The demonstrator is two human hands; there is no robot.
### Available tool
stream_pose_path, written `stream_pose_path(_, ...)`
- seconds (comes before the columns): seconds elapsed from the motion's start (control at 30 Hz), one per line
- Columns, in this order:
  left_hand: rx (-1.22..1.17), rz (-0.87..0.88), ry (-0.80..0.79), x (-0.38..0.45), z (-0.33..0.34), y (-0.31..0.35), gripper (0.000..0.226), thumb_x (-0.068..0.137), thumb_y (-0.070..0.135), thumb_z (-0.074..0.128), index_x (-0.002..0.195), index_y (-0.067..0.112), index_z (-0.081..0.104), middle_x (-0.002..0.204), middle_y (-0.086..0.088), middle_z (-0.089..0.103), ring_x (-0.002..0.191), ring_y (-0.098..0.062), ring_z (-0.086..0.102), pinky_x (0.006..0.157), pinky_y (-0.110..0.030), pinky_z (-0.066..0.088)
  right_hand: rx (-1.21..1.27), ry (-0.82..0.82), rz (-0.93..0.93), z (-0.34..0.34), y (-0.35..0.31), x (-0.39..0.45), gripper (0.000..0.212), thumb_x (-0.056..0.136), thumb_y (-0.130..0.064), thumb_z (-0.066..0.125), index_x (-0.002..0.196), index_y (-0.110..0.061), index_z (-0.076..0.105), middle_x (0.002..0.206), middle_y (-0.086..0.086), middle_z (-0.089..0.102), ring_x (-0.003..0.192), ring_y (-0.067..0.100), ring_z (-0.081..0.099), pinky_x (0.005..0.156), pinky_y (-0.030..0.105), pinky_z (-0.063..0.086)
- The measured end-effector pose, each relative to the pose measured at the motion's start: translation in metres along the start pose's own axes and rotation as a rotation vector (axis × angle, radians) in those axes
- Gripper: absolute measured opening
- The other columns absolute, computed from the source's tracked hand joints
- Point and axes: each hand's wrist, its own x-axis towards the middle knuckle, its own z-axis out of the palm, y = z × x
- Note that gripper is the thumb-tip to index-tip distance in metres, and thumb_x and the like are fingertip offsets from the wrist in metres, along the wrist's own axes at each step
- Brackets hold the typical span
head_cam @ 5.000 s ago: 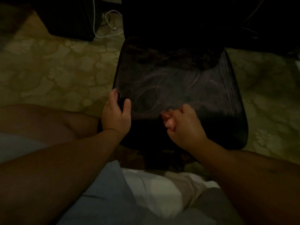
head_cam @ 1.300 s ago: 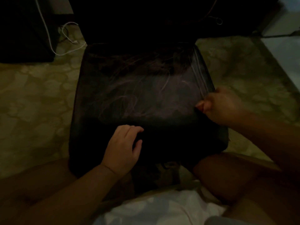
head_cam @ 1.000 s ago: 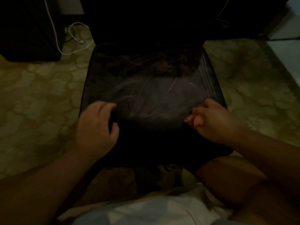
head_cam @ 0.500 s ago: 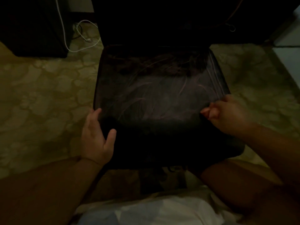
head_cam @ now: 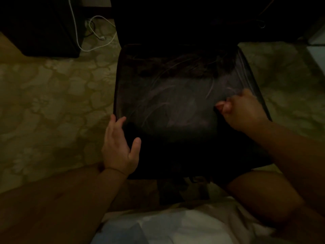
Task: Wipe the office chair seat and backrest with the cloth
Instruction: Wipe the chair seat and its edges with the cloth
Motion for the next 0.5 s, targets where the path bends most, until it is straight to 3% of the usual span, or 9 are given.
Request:
stream_pose_path(0.07, -0.019, -0.015, -0.003, -0.003, 0.001, 0.0, 0.075, 0.094, 0.062, 0.042, 0.157, 0.021, 0.035, 0.169, -0.012, 0.03, 0.153, -0.033, 0.035, 0.113, -0.055, 0.041, 0.042, 0.029, 0.01, -0.001, -0.033, -0.007, 0.028, 0.089, -0.036, 0.072, 0.093, -0.008, 0.073, 0.105, 0.025, 0.059, 0.093, 0.044, 0.061, 0.09, 0.042, 0.056)
stream_pose_path(0.13, -0.035, -0.02, 0.005, -0.004, 0.001, 0.001, 0.075, 0.094, 0.062, 0.043, 0.156, 0.021, 0.035, 0.169, -0.012, 0.03, 0.152, -0.033, 0.036, 0.11, -0.058, 0.043, 0.177, -0.026, -0.185, -0.006, -0.062, -0.035, 0.015, 0.084, -0.024, 0.074, 0.094, -0.013, 0.075, 0.101, 0.009, 0.055, 0.09, 0.034, 0.06, 0.085, 0.033, 0.051)
stream_pose_path(0.2, -0.041, -0.021, 0.012, -0.003, 0.0, 0.0, 0.075, 0.094, 0.062, 0.043, 0.156, 0.021, 0.035, 0.169, -0.012, 0.031, 0.152, -0.034, 0.036, 0.109, -0.06, 0.044, 0.196, -0.166, -0.381, -0.017, -0.067, -0.062, 0.017, 0.081, -0.021, 0.076, 0.099, -0.02, 0.076, 0.105, -0.003, 0.05, 0.093, 0.022, 0.058, 0.084, 0.028, 0.049)
stream_pose_path(0.23, -0.043, -0.018, 0.013, -0.002, 0.001, 0.0, 0.075, 0.094, 0.062, 0.043, 0.156, 0.021, 0.036, 0.169, -0.012, 0.031, 0.152, -0.034, 0.037, 0.109, -0.059, 0.044, 0.168, -0.199, -0.389, -0.018, -0.06, -0.064, 0.022, 0.08, -0.024, 0.077, 0.102, -0.021, 0.076, 0.107, -0.002, 0.053, 0.094, 0.021, 0.058, 0.084, 0.029, 0.051)
stream_pose_path(0.3, -0.052, -0.024, 0.014, -0.003, 0.002, 0.002, 0.075, 0.093, 0.061, 0.044, 0.156, 0.021, 0.036, 0.169, -0.012, 0.03, 0.152, -0.034, 0.036, 0.111, -0.058, 0.043, 0.134, -0.126, -0.232, -0.01, -0.037, -0.053, 0.03, 0.078, -0.039, 0.07, 0.099, -0.018, 0.076, 0.104, 0.006, 0.061, 0.092, 0.027, 0.061, 0.084, 0.036, 0.058)
stream_pose_path(0.37, -0.064, -0.033, 0.015, -0.007, 0.003, 0.006, 0.075, 0.093, 0.061, 0.045, 0.156, 0.022, 0.035, 0.17, -0.011, 0.028, 0.153, -0.033, 0.034, 0.112, -0.057, 0.042, 0.115, -0.008, -0.026, -0.003, -0.028, -0.029, 0.038, 0.078, -0.053, 0.056, 0.083, -0.017, 0.069, 0.093, 0.014, 0.064, 0.092, 0.036, 0.06, 0.083, 0.04, 0.058)
stream_pose_path(0.43, -0.066, -0.033, 0.018, -0.01, 0.005, 0.009, 0.074, 0.093, 0.061, 0.045, 0.156, 0.022, 0.035, 0.171, -0.01, 0.026, 0.154, -0.033, 0.032, 0.113, -0.057, 0.041, 0.116, 0.02, 0.088, -0.003, -0.054, -0.022, 0.03, 0.083, -0.042, 0.064, 0.083, -0.012, 0.068, 0.1, 0.022, 0.062, 0.095, 0.044, 0.06, 0.088, 0.044, 0.057)
stream_pose_path(0.5, -0.076, -0.039, 0.013, -0.012, 0.005, 0.009, 0.075, 0.093, 0.06, 0.045, 0.156, 0.023, 0.034, 0.171, -0.009, 0.026, 0.154, -0.032, 0.032, 0.114, -0.058, 0.04, 0.132, 0.014, 0.062, -0.001, -0.091, -0.04, 0.018, 0.085, -0.025, 0.072, 0.092, -0.008, 0.071, 0.109, 0.021, 0.057, 0.096, 0.043, 0.057, 0.089, 0.043, 0.053)
